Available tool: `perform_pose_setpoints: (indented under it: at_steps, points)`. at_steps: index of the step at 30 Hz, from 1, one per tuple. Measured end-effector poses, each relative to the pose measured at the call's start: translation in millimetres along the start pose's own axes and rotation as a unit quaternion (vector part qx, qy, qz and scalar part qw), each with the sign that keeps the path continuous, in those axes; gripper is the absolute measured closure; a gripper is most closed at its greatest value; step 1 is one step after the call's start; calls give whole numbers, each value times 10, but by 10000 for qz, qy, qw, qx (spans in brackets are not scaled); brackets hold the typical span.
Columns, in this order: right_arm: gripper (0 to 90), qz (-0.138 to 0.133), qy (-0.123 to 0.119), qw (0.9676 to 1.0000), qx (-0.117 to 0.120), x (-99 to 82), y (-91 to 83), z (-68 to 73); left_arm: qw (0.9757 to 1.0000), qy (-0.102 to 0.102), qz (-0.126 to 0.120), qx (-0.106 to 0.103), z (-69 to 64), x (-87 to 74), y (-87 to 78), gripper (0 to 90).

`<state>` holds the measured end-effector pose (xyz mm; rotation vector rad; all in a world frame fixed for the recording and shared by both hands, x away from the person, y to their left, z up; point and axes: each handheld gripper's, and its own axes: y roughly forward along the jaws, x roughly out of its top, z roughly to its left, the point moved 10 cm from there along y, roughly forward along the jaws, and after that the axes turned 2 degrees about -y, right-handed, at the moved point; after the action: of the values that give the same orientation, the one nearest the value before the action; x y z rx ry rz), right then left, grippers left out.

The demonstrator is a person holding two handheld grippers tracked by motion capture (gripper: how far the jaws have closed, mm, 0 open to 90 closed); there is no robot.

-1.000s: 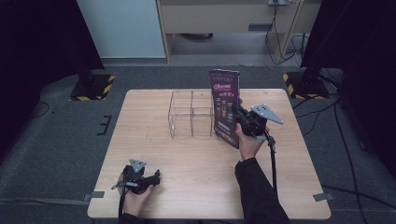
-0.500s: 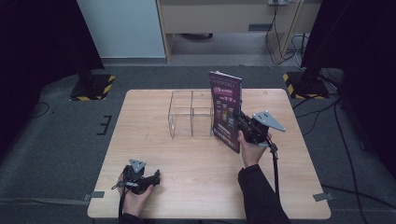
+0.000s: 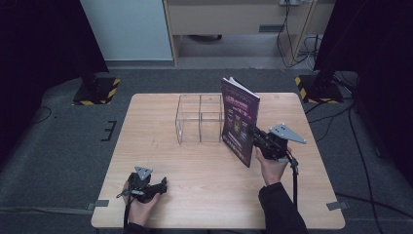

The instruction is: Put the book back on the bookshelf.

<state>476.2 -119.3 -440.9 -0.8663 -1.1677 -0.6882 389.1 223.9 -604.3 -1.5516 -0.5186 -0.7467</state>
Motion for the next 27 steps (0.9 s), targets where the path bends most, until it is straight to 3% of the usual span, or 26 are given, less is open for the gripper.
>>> perform_pose_setpoints:
  at_steps: [19,27]
  points:
    - [812,492,55,9987,115,-337,-311,-18,10000,-5,-1,2,-1,0,0,126]
    - [803,727,-79,9972,175,-450,-359,6,10000,-1,4,3,-2,-2,-1,125]
